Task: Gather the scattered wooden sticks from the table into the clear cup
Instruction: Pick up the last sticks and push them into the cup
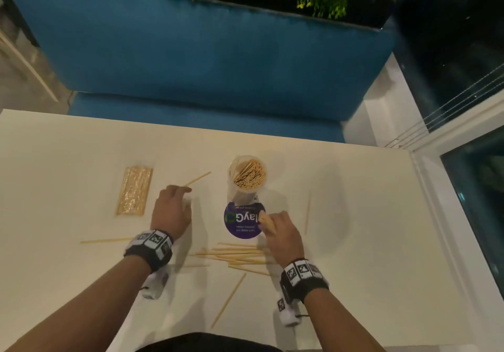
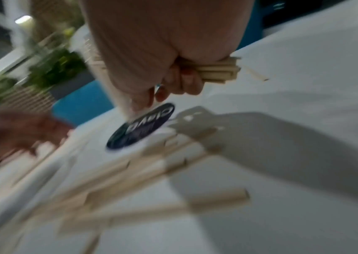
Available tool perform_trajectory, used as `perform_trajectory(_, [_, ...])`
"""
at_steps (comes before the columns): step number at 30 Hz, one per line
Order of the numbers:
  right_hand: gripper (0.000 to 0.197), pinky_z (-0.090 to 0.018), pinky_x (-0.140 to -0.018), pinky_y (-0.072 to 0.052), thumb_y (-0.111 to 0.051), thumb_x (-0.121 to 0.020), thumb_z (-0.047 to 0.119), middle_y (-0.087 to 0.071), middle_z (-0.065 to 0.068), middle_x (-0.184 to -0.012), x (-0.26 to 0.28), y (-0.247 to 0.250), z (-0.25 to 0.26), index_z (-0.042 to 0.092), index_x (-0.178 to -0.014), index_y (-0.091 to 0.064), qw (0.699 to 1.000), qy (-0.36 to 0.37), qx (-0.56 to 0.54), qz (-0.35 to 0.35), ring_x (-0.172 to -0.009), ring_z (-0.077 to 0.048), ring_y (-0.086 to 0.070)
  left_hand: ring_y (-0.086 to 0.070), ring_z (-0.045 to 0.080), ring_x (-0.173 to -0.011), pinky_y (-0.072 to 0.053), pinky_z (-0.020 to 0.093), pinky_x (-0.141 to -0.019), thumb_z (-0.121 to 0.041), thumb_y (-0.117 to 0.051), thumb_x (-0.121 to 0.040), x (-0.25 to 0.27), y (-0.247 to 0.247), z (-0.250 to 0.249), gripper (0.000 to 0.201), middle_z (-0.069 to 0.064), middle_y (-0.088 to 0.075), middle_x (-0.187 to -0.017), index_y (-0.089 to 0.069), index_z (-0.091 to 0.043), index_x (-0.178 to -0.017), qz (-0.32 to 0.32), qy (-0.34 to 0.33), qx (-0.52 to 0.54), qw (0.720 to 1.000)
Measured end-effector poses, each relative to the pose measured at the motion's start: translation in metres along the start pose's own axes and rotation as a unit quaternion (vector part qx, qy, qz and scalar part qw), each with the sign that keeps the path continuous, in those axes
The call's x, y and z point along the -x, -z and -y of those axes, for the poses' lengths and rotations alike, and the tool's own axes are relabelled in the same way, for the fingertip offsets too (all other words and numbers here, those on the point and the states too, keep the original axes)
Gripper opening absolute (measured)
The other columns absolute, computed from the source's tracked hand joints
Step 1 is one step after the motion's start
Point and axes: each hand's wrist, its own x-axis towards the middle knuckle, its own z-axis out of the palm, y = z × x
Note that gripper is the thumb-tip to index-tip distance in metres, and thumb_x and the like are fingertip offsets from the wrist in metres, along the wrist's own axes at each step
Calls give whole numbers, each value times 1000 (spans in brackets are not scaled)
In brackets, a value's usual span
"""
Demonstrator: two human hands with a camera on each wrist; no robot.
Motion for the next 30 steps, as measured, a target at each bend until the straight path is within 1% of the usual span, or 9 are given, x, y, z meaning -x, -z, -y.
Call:
perform_trajectory(3, [32, -35, -79, -49, -72, -95, 27, -59, -7, -122, -27, 31, -19, 11, -120, -61, 969, -189, -49, -149, -96, -32, -66, -56, 45, -103, -52, 56, -86, -5, -72, -83, -41, 2, 12, 47, 24, -59, -122, -62, -5, -129, 17, 21, -43, 999])
perform_trajectory(7, [39, -38, -83, -46, -67, -98, 30, -57, -17, -127, -45, 46, -42, 3, -124, -58, 943, -317, -15, -104, -108, -38, -62, -52, 40, -102, -46, 49, -90, -4, -66, -88, -52, -10, 12, 22, 20, -60, -110, -68, -3, -110, 61, 39, -10, 997])
perform_trajectory(11, [20, -35, -75, -42, -60, -102, 22, -60, -13, -115, -25, 31, -38, 5, -110, -63, 964, -248, 60, -69, -97, -36, -65, -53, 37, -97, -45, 44, -84, -3, -61, -92, -17, -26, 2, 7, 17, -60, -97, -67, -3, -97, 60, 28, 37, 997])
perform_trajectory(14, [10, -38, -70, -51, -61, -98, 14, -58, -7, -111, 1, 11, -27, 10, -107, -63, 980, -163, 110, -22, -84, -33, -66, -55, 36, -86, -52, 46, -74, 3, -67, -87, 27, -41, -5, 7, 15, -60, -89, -65, -3, -90, 44, -62, 14, 997])
perform_trajectory(16, [16, -43, -70, -55, -63, -94, 8, -55, -5, -111, 16, -1, -15, 12, -109, -62, 984, -103, 146, 26, -82, -32, -67, -53, 33, -81, -51, 47, -70, -7, -61, -91, 51, -50, -10, 4, 12, -58, -86, -63, -6, -88, 52, -119, 12, 991])
perform_trajectory(19, [22, -42, -71, -54, -70, -92, 16, -54, -4, -113, 27, -7, 6, 12, -112, -61, 988, -71, 128, 41, -82, -31, -66, -53, 30, -82, -48, 44, -71, -28, -43, -94, 72, -57, -15, 28, 8, -59, -89, -65, -10, -90, 96, -165, 18, 981])
perform_trajectory(22, [20, -39, -71, -52, -66, -92, 13, -53, -4, -114, 30, -13, 24, 13, -112, -62, 993, -50, 101, 44, -82, -30, -64, -52, 25, -86, -49, 42, -74, -34, -45, -93, 87, -51, -24, 30, 3, -59, -92, -67, -15, -92, 122, -193, 36, 973])
perform_trajectory(26, [22, -32, -66, -45, -64, -88, 12, -51, 1, -115, 34, -33, 35, 18, -109, -62, 987, 24, 117, 107, -83, -27, -65, -57, 27, -82, -52, 43, -71, -25, -49, -90, 103, -16, -13, 24, 3, -63, -90, -70, -11, -92, 39, -171, 32, 984])
perform_trajectory(30, [18, -35, -73, -50, -66, -93, 17, -53, -1, -116, 37, -29, 37, 17, -111, -62, 996, -15, 67, 55, -85, -26, -63, -56, 40, -90, -49, 50, -76, -2, -64, -73, 99, 22, 51, 36, 18, -63, -104, -68, -10, -108, -38, 24, -70, 997])
